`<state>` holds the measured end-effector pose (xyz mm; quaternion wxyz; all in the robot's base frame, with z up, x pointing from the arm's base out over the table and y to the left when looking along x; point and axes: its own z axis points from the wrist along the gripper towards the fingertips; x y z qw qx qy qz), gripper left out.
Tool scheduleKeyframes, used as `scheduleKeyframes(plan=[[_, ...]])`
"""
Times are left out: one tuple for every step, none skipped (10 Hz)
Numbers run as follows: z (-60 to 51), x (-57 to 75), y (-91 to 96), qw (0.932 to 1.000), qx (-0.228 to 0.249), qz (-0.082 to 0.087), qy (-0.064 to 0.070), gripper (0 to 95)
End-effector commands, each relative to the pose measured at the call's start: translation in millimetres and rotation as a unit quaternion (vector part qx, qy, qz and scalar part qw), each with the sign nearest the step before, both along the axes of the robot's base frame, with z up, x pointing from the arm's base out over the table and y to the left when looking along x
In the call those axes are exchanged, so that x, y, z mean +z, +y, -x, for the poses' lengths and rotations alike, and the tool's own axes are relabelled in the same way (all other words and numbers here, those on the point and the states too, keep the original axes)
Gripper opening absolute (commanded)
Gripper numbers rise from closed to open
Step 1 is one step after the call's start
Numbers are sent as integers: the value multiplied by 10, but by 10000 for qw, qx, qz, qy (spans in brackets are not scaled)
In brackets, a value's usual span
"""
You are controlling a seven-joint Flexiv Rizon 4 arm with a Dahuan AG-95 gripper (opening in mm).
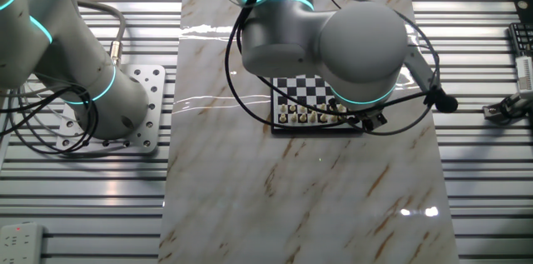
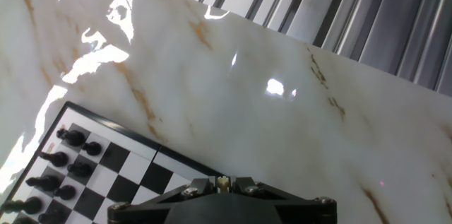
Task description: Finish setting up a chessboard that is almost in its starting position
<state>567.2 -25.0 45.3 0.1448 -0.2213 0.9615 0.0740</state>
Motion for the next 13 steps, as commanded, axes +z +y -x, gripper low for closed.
scheduleKeyframes(plan=[[0,-1,6,10000,-3,-30,-43,0],[0,-1,6,10000,-8,-45,-58,0],[0,-1,6,10000,-12,-58,-73,0],[2,-2,5,9999,-19,-68,-87,0],[3,-3,5,9999,-23,-79,-102,0],[3,-2,5,9999,-29,-95,-122,0],[4,-3,5,9998,-36,-108,-148,0],[7,-4,4,9998,-38,-121,-160,0],[9,-5,3,9998,-42,-124,-164,0],[10,-6,3,9998,-51,-142,-165,0],[11,-7,3,9998,-53,-145,-162,0],[14,-9,2,9997,-62,-152,-161,0],[15,-10,1,9997,-62,-156,-165,0]])
